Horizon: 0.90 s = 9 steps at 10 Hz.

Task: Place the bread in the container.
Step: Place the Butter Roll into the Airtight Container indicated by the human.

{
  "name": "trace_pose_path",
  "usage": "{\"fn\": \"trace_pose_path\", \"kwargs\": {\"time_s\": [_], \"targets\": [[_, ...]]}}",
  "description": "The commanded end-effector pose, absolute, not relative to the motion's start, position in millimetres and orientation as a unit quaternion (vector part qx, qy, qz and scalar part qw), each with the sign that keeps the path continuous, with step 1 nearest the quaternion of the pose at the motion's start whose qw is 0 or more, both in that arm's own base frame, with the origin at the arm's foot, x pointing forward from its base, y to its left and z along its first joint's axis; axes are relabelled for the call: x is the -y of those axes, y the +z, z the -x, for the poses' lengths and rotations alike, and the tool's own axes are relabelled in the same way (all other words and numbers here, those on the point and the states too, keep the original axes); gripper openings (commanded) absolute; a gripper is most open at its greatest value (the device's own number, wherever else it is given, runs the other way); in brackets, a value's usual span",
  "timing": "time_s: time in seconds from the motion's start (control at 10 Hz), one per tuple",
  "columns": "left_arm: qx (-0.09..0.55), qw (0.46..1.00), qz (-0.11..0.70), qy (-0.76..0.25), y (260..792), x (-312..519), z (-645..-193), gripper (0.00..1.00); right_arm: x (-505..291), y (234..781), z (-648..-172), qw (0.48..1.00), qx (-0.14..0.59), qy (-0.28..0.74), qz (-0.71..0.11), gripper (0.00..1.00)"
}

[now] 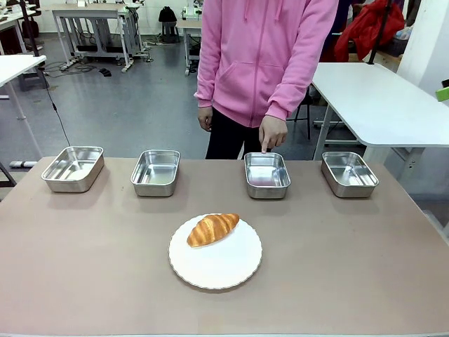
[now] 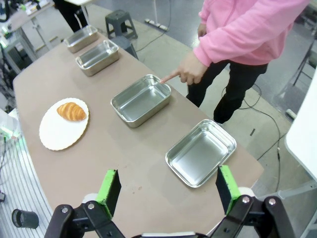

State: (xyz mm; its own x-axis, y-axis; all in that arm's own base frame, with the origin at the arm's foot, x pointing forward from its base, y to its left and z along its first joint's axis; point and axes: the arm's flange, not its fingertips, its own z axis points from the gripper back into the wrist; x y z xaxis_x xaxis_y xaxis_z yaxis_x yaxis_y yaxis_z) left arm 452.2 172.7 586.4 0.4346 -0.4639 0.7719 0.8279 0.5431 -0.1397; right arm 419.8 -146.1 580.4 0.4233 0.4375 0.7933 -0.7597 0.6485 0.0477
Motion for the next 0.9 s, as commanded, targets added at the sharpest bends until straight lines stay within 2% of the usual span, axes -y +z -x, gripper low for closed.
{"fn": "trace_pose_path", "kwargs": {"time_s": [0.0, 0.3, 0.5, 0.8], "targets": [[0.351, 0.804, 0.262, -0.403, 587, -172, -452, 1.0, 90, 588, -436, 0.802, 0.353, 0.443, -0.191, 1.0], [0.351, 0.804, 0.262, -0.403, 587, -172, -452, 1.0, -28, 570, -436, 0.768, 0.267, 0.553, -0.183, 1.0], [0.351, 0.804, 0.262, -0.403, 587, -172, -452, 1.0, -102, 530, -419, 0.728, 0.202, 0.625, -0.195, 1.0], [0.351, 0.804, 0.262, -0.403, 587, -172, -452, 1.0, -180, 470, -396, 0.679, 0.141, 0.695, -0.191, 1.0]]}}
